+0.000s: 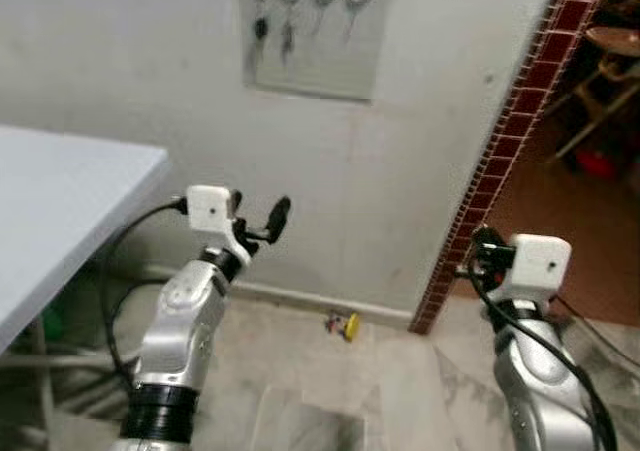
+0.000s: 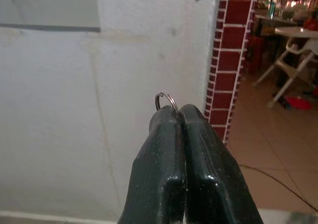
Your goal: Hang keys on a hook
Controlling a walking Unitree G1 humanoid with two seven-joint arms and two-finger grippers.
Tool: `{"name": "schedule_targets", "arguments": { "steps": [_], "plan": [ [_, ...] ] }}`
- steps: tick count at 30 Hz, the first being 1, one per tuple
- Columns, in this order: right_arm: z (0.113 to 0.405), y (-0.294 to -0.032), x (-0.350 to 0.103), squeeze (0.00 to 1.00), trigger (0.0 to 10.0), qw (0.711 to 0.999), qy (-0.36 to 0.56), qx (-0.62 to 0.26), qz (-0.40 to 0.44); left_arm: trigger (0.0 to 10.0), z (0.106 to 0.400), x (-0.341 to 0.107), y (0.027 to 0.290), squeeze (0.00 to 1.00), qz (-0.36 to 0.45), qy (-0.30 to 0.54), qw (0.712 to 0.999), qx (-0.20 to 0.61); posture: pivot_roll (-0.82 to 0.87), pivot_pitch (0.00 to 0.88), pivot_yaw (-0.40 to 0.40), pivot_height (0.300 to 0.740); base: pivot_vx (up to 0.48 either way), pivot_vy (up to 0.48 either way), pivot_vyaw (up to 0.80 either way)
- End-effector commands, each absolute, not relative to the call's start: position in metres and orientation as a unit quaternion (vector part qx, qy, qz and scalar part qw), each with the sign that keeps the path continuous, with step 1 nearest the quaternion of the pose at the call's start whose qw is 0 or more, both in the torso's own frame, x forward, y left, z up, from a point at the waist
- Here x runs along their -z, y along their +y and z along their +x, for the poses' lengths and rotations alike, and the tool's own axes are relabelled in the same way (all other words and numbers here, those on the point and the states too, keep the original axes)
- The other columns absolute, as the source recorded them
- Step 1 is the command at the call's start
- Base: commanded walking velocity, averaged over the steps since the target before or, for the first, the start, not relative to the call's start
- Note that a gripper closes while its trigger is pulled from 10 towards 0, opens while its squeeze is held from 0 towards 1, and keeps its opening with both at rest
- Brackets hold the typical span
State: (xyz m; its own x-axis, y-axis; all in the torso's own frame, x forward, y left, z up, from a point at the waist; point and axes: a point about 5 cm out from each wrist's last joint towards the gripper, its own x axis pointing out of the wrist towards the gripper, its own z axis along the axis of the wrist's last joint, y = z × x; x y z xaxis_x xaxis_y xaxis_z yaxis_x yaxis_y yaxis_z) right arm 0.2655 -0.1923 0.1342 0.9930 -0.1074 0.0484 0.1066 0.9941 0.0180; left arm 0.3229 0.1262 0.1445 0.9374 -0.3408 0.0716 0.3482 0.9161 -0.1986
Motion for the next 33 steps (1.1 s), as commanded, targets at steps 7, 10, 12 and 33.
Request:
{"name": "schedule_targets", "arguments": {
  "steps": [7, 10, 12, 33],
  "plan": [
    [0.2657, -0.1885, -0.1429, 0.0, 10.0, 0.998, -0.036, 0.04, 0.01, 10.0, 0.3261, -0.1515, 0.1341, 0.0, -0.117, -0.021, 0.98, 0.159, -0.04, 0.034, -0.068, 0.711, 0.104, 0.164, 0.0],
    [0.2654, -0.1884, -0.1431, 0.0, 10.0, 0.998, -0.036, 0.04, 0.01, 10.0, 0.326, -0.1512, 0.1341, 0.0, -0.119, -0.019, 0.98, 0.158, -0.04, 0.034, -0.068, 0.711, 0.0, 0.264, 0.0],
    [0.2655, -0.1886, -0.143, 0.0, 10.0, 0.999, -0.035, 0.04, 0.009, 10.0, 0.3263, -0.1513, 0.1339, 0.0, -0.12, -0.019, 0.98, 0.157, -0.04, 0.031, -0.069, 0.711, 0.0, 0.311, 0.0],
    [0.2645, -0.1875, -0.1432, 0.0, 10.0, 0.999, -0.036, 0.034, 0.009, 10.0, 0.3285, -0.1534, 0.1305, 0.0, -0.101, -0.02, 0.982, 0.16, -0.04, 0.016, -0.065, 0.711, 0.0, 0.072, 0.0]
  ]
}}
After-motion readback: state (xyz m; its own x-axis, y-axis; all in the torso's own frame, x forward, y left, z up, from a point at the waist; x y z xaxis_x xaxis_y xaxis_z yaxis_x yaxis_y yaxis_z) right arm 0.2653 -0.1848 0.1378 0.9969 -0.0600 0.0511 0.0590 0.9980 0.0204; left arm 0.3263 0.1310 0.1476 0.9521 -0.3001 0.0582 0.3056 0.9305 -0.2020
